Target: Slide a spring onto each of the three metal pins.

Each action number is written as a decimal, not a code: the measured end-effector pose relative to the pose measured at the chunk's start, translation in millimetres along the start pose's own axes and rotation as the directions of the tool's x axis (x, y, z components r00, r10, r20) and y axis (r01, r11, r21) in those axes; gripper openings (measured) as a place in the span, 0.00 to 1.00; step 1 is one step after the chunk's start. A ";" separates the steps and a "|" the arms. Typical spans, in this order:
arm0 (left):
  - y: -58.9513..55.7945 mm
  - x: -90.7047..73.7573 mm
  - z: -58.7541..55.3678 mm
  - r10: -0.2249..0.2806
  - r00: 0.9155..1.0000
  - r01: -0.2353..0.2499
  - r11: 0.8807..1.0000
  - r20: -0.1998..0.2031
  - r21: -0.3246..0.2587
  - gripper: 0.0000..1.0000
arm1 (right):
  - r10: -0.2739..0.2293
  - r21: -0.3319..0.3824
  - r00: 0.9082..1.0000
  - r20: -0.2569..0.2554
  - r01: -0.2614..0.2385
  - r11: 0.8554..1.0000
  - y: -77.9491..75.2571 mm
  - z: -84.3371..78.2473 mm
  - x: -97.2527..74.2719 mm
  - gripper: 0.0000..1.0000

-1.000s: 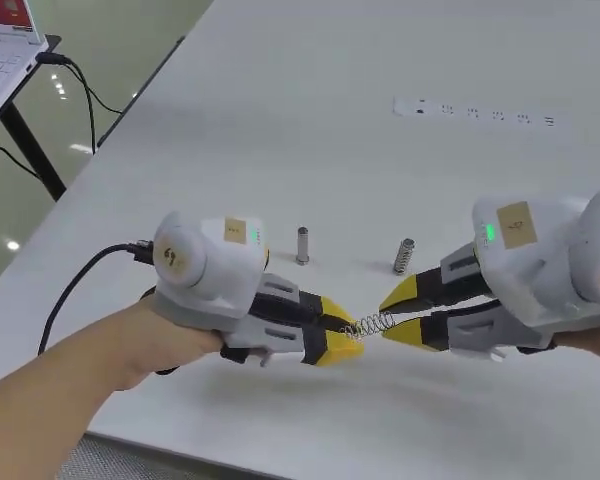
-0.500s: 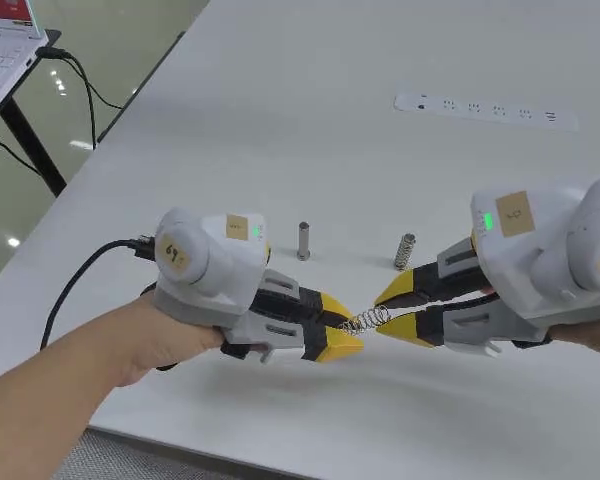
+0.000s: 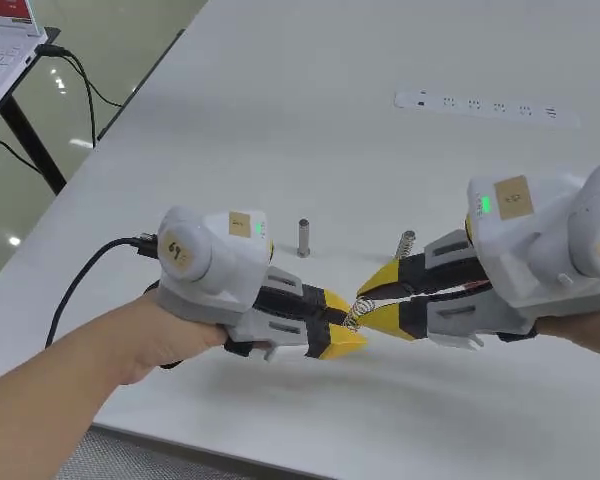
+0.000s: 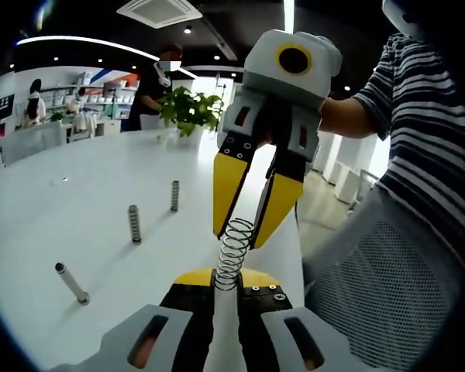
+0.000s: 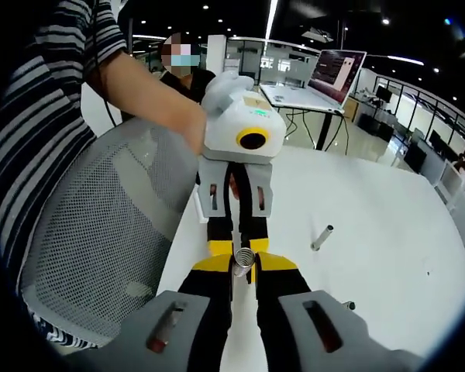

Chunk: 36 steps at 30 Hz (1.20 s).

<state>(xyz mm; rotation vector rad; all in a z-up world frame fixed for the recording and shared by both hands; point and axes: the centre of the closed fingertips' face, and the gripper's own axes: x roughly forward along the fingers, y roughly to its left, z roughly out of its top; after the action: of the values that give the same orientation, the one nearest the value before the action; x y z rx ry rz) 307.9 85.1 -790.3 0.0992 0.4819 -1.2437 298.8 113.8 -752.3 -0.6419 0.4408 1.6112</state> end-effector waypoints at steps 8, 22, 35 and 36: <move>-1.2 -0.9 -1.1 0.003 1.000 -0.003 1.000 -0.003 -0.005 0.03 | -0.022 0.042 0.998 0.058 0.019 0.999 1.2 3.1 2.8 0.08; 1.8 -2.9 2.7 0.022 1.000 -0.022 0.999 0.010 -0.024 0.04 | -0.027 0.012 0.998 0.052 0.026 1.000 0.4 7.8 1.2 0.08; 8.9 -6.5 6.4 0.056 0.998 -0.055 0.997 0.024 -0.050 0.15 | -0.040 -0.017 0.999 0.021 0.041 0.999 -6.1 4.5 1.2 0.08; 9.9 -7.2 5.8 0.059 0.998 -0.058 0.997 0.023 -0.058 0.16 | -0.043 -0.017 0.999 0.021 0.043 0.999 -6.9 4.6 0.8 0.08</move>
<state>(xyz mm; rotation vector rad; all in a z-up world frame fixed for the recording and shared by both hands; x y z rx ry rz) 317.1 92.9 -784.0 0.0491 0.4900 -1.1714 304.8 118.2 -748.8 -0.6427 0.3955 1.5810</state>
